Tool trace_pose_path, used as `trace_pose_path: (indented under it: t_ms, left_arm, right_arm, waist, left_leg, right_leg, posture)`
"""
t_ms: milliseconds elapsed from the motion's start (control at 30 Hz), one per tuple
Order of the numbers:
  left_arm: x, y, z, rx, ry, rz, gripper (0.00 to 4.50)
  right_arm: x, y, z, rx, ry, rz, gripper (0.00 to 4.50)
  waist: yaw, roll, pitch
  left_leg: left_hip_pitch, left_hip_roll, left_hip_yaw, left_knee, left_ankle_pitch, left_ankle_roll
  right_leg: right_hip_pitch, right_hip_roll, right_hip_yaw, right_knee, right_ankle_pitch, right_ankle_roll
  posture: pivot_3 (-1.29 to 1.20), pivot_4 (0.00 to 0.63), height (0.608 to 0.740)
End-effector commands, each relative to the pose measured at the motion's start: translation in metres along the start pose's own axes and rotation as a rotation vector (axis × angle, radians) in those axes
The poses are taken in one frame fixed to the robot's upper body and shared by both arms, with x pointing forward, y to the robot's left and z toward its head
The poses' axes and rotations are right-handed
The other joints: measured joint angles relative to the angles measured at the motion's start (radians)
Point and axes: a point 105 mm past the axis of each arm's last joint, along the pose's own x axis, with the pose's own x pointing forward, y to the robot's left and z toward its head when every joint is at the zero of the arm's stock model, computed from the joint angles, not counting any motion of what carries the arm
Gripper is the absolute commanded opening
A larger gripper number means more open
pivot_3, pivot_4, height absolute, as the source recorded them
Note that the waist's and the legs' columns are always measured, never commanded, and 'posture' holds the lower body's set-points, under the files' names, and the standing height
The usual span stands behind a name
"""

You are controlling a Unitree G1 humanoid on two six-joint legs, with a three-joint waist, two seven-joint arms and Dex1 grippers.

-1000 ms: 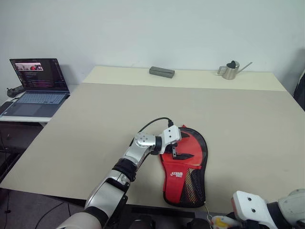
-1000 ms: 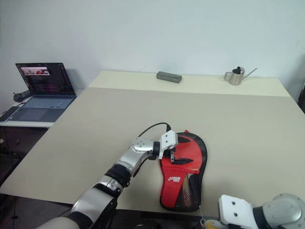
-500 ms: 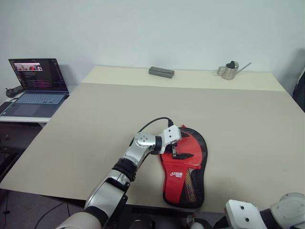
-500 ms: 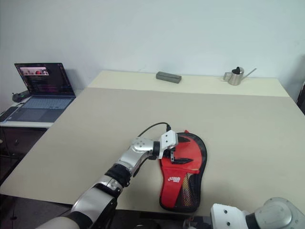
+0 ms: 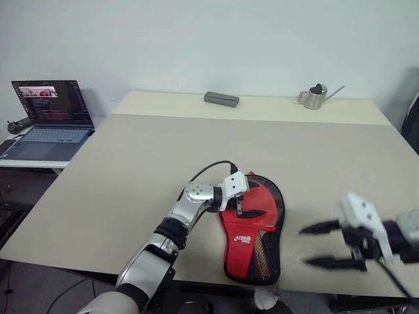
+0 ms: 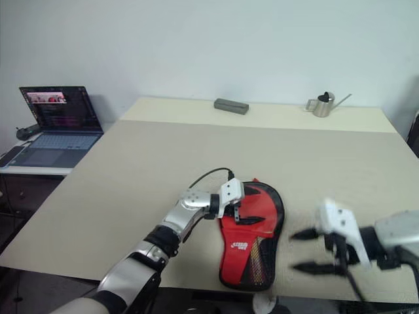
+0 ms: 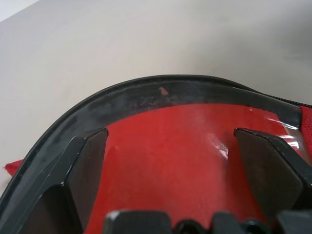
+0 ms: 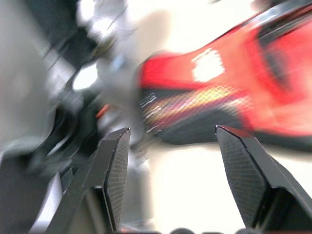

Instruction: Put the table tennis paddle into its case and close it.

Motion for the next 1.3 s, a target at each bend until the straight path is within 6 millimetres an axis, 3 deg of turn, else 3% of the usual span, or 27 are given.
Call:
trace_pose_path:
  t_ms: [33, 133, 300, 533, 667, 800, 867, 1067, 1300]
  left_arm:
    - [0.001, -0.022, -0.024, -0.072, 0.066, -0.068, 4.5]
    - [0.001, -0.019, -0.01, -0.045, 0.028, -0.065, 4.5]
    - [-0.004, -0.01, 0.025, 0.035, -0.06, -0.036, 4.5]
    - [-0.044, 0.005, 0.053, 0.07, -0.107, 0.074, 4.5]
    - [-0.075, 0.011, 0.058, 0.061, -0.101, 0.168, 4.5]
    - [-0.136, 0.018, 0.059, -0.011, -0.097, 0.368, 4.5]
    - [-0.158, 0.022, 0.057, -0.038, -0.085, 0.452, 4.5]
    - [-0.209, 0.028, 0.052, -0.049, -0.052, 0.718, 4.5]
    - [-0.212, 0.023, 0.048, -0.069, -0.041, 0.874, 4.5]
  right_arm:
    - [-0.001, -0.027, 0.011, 0.051, -0.12, -0.102, 3.01]
    - [-0.001, -0.041, 0.016, 0.058, -0.157, -0.134, 3.01]
    - [0.007, -0.067, 0.005, 0.034, -0.176, -0.194, 3.01]
    - [0.016, -0.096, -0.001, 0.031, -0.238, -0.19, 3.01]
    - [0.023, -0.109, -0.003, 0.024, -0.252, -0.19, 3.01]
    - [0.023, -0.128, -0.002, 0.051, -0.305, -0.205, 3.01]
    - [0.021, -0.132, -0.004, 0.058, -0.308, -0.199, 3.01]
    - [0.009, -0.159, -0.008, 0.078, -0.304, -0.256, 3.01]
    - [-0.013, -0.193, -0.012, 0.13, -0.333, -0.403, 3.01]
  waist:
    - [0.001, 0.001, 0.001]
    - [0.0, 0.002, 0.001]
    - [-0.004, 0.001, 0.003]
    - [-0.024, 0.002, 0.016]
    - [-0.033, 0.002, 0.016]
    - [-0.052, 0.004, 0.019]
    - [-0.054, 0.004, 0.02]
    - [-0.055, 0.004, 0.02]
    - [-0.053, 0.004, 0.02]
  left_leg:
    - [-0.001, -0.001, 0.0, 0.0, 0.0, 0.0]
    - [-0.005, -0.001, -0.002, 0.0, 0.0, 0.0]
    - [-0.015, -0.002, -0.004, 0.001, 0.002, -0.004]
    - [-0.019, -0.001, -0.004, 0.002, 0.003, -0.004]
    - [-0.021, -0.001, 0.0, 0.002, 0.004, -0.006]
    - [-0.021, 0.002, 0.001, 0.002, 0.005, -0.008]
    - [-0.021, 0.002, 0.001, 0.001, 0.006, -0.008]
    - [-0.021, 0.001, 0.005, 0.001, 0.005, -0.008]
    - [-0.02, 0.001, 0.011, 0.001, 0.005, -0.008]
  right_leg:
    - [-0.001, 0.0, 0.0, 0.0, 0.0, 0.0]
    - [-0.006, 0.0, 0.001, 0.0, 0.002, -0.003]
    - [-0.016, 0.0, -0.001, 0.001, 0.003, -0.006]
    - [-0.022, 0.0, 0.001, 0.005, 0.004, -0.007]
    - [-0.03, -0.001, 0.004, 0.015, 0.003, -0.009]
    - [-0.034, 0.002, 0.006, 0.018, 0.003, -0.01]
    - [-0.034, 0.002, 0.006, 0.019, 0.003, -0.01]
    - [-0.035, 0.002, 0.01, 0.018, 0.003, -0.011]
    - [-0.036, 0.002, 0.015, 0.018, 0.004, -0.012]
  posture:
    - [0.0, 0.15, 0.74]
    - [0.0, 0.15, 0.74]
    - [0.0, 0.15, 0.74]
    - [0.0, 0.15, 0.74]
    - [0.0, 0.15, 0.74]
    - [0.0, 0.15, 0.74]
    - [0.0, 0.15, 0.74]
    - [0.0, 0.15, 0.74]
    - [0.0, 0.15, 0.74]
